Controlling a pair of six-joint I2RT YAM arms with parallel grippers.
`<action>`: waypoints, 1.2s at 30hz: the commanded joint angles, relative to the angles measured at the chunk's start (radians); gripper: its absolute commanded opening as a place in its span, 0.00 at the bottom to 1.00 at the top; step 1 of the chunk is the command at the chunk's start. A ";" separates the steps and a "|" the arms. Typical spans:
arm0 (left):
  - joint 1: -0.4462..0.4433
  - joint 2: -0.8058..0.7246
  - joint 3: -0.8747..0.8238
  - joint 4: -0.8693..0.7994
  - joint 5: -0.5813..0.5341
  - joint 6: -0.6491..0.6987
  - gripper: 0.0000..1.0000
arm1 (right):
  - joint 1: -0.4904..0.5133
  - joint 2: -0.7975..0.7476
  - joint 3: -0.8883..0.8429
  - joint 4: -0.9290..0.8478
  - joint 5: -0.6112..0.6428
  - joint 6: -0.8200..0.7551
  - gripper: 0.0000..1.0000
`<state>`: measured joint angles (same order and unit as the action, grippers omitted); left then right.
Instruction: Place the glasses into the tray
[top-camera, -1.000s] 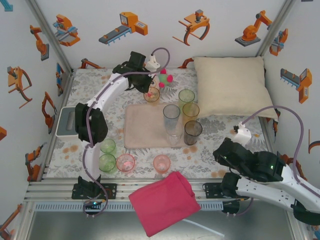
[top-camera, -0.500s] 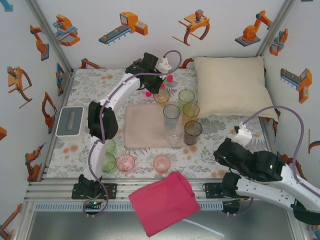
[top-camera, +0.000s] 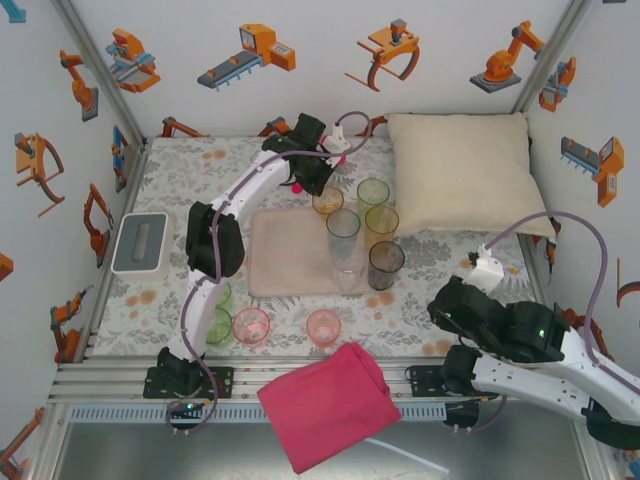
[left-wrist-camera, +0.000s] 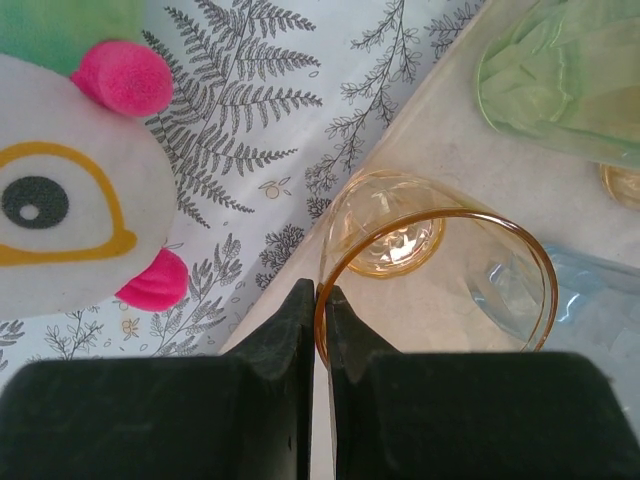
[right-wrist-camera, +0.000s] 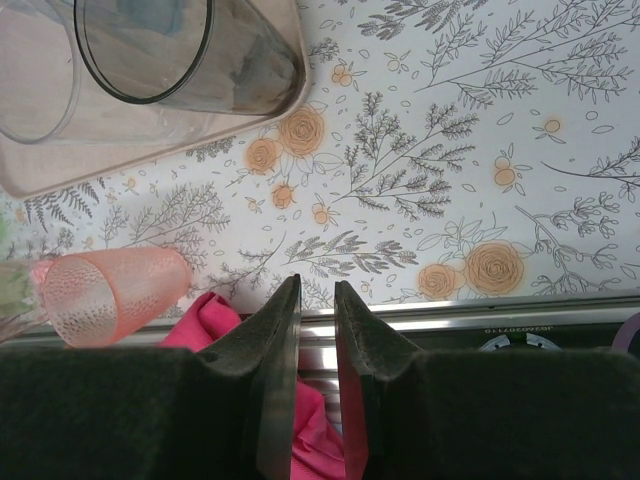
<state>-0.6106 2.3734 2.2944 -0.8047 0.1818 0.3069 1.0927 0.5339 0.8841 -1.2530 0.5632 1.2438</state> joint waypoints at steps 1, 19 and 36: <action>-0.013 0.016 0.053 -0.019 0.023 0.021 0.14 | 0.003 0.008 0.016 -0.022 0.035 0.034 0.24; -0.033 0.083 0.154 -0.052 0.015 0.020 0.15 | 0.003 0.006 0.015 -0.025 0.029 0.034 0.23; -0.042 0.102 0.157 -0.057 -0.019 0.044 0.17 | 0.004 0.009 0.019 -0.031 0.023 0.033 0.23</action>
<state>-0.6487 2.4516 2.4207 -0.8459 0.1726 0.3290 1.0927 0.5507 0.8841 -1.2537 0.5625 1.2606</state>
